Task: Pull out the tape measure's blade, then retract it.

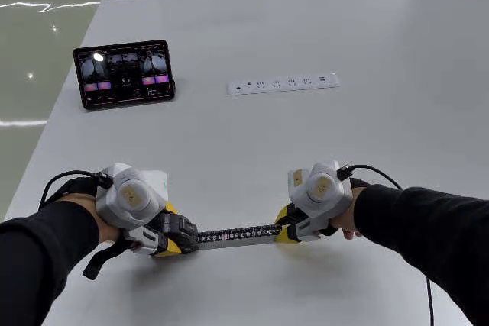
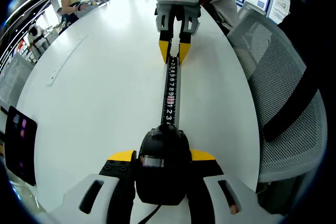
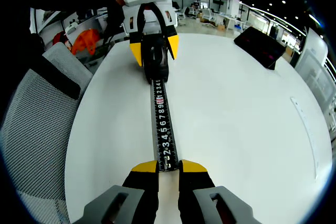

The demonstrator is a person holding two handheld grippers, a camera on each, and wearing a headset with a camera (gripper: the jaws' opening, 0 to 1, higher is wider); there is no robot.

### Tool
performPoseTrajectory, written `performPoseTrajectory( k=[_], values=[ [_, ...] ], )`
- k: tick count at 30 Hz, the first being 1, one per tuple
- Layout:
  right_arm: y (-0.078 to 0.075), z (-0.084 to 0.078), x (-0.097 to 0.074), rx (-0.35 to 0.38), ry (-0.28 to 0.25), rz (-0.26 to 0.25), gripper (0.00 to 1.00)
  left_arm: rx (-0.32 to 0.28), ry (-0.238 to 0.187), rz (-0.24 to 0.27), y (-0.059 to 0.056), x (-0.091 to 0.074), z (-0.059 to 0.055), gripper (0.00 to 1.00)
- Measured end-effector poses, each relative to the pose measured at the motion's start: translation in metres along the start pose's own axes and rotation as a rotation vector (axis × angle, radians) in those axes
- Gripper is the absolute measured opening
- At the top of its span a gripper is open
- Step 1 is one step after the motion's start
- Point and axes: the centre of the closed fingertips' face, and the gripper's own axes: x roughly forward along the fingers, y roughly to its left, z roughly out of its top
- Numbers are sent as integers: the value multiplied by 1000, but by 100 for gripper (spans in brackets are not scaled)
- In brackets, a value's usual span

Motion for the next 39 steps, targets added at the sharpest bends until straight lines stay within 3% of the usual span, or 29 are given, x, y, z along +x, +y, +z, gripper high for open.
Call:
performPoseTrajectory(
  k=[39],
  values=[
    [-3, -20, -14, 32, 15, -11, 10, -5, -11, 3, 3, 1, -1, 33]
  ],
)
